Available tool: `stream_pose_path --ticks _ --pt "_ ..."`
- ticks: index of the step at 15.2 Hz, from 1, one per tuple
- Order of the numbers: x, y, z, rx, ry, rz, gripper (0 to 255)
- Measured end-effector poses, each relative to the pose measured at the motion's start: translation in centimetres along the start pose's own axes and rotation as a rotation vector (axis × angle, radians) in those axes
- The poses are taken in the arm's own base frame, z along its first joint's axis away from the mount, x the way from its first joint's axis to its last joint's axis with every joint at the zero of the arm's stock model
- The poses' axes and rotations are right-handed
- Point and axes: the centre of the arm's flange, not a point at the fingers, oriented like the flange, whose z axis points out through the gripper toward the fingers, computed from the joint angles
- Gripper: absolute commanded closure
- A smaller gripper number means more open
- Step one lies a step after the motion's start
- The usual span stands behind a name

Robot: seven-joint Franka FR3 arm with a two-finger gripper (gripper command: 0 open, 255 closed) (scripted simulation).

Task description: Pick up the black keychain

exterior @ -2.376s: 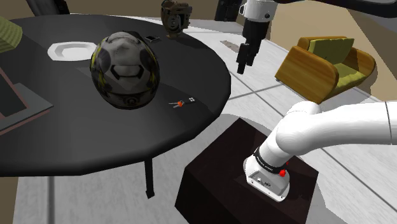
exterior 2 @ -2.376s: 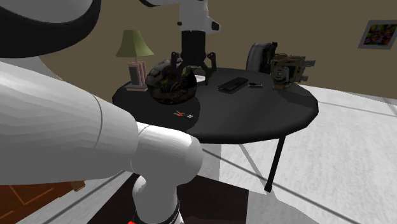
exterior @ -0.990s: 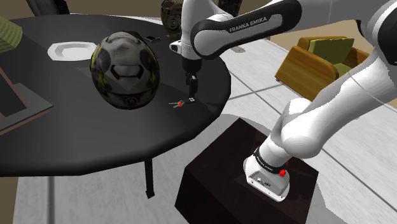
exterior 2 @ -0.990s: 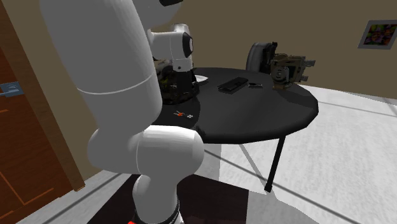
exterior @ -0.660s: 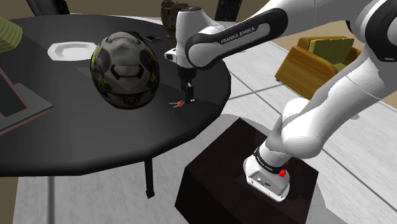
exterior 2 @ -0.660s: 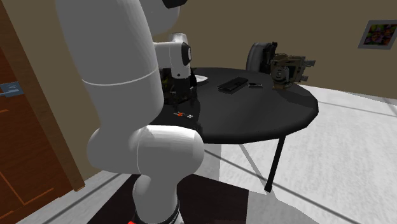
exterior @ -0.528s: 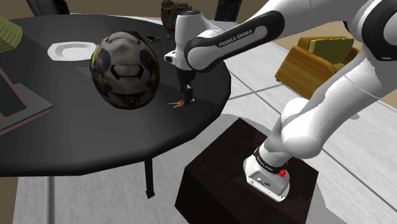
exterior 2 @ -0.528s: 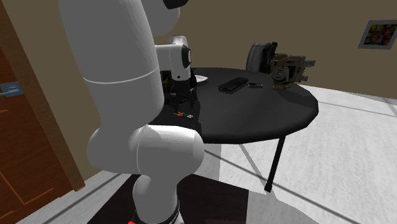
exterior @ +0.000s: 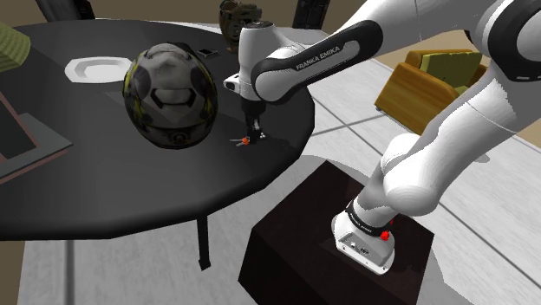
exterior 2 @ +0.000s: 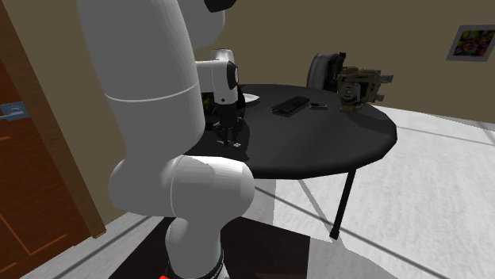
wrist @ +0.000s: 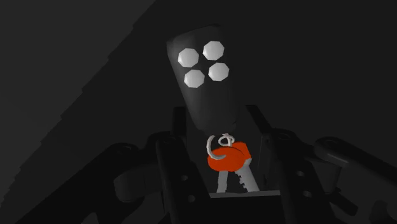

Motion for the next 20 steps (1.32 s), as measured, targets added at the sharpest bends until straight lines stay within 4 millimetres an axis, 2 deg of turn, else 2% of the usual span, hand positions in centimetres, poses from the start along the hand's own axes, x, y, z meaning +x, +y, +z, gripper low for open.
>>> stream_pose_path --ticks 6,20 --pt "0.0 0.0 -0.2 0.0 0.0 0.0 255" --pt "-0.6 0.1 -7.4 0.0 0.0 0.0 255"
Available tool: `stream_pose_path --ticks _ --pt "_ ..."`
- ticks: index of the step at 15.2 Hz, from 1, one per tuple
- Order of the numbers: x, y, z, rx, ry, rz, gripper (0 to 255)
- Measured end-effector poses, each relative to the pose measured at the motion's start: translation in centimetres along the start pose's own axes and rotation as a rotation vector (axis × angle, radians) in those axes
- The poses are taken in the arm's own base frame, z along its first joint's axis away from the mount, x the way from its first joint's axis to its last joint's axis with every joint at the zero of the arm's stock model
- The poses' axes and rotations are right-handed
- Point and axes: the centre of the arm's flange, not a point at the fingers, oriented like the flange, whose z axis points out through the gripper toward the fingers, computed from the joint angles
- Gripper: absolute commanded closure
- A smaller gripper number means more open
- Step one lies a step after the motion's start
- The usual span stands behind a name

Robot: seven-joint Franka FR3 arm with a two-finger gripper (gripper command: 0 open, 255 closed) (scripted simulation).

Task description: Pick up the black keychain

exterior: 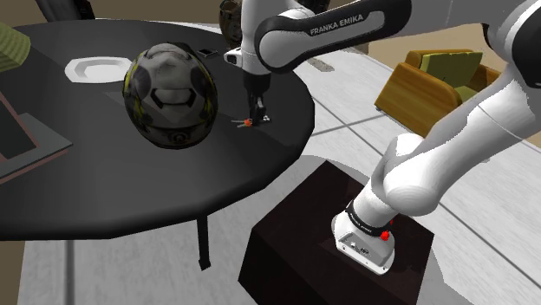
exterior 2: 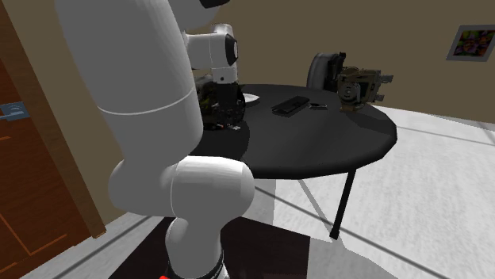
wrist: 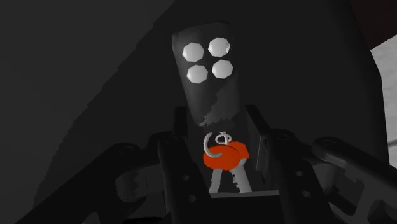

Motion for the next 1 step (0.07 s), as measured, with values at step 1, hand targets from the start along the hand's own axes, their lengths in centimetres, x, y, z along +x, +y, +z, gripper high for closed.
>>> stream_pose_path --ticks 1 --pt "-0.02 -0.05 -0.31 0.0 0.0 0.0 255"
